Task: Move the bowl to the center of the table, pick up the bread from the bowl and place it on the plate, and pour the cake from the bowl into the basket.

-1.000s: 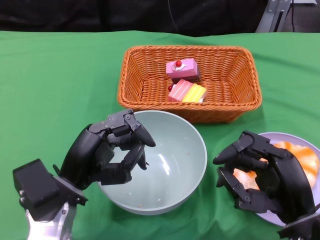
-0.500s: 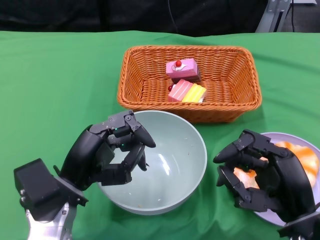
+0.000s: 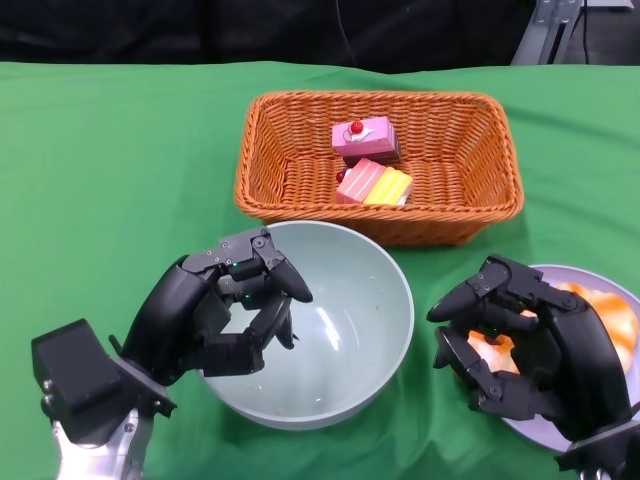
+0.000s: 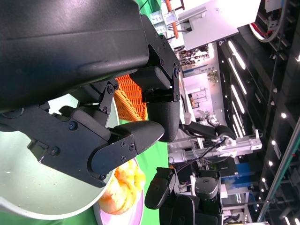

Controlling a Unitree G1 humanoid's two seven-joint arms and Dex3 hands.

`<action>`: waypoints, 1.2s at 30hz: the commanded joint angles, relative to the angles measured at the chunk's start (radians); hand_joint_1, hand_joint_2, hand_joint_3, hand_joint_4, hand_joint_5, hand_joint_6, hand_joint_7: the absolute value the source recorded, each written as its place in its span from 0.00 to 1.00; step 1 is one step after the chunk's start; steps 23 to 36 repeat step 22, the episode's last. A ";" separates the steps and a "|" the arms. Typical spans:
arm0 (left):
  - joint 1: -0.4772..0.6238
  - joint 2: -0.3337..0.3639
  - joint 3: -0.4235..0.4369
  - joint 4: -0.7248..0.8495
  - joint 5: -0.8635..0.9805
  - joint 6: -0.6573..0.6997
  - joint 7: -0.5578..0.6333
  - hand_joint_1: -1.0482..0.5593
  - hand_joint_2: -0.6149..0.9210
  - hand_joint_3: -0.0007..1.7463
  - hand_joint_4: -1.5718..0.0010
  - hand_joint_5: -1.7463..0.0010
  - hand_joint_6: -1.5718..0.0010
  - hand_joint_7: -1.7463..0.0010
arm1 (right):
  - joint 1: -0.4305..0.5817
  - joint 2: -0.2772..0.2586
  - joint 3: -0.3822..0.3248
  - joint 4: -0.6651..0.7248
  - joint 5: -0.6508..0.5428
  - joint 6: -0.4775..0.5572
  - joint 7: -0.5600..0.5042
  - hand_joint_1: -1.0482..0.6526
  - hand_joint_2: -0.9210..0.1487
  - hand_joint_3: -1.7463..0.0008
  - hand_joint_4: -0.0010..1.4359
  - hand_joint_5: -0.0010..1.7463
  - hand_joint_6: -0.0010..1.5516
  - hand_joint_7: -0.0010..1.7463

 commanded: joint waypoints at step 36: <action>-0.012 0.010 0.003 0.025 -0.005 -0.020 -0.012 0.52 0.85 0.48 0.51 0.09 0.53 0.17 | -0.006 -0.015 -0.019 -0.006 0.013 -0.005 -0.003 0.52 0.34 0.49 0.54 0.88 0.46 0.66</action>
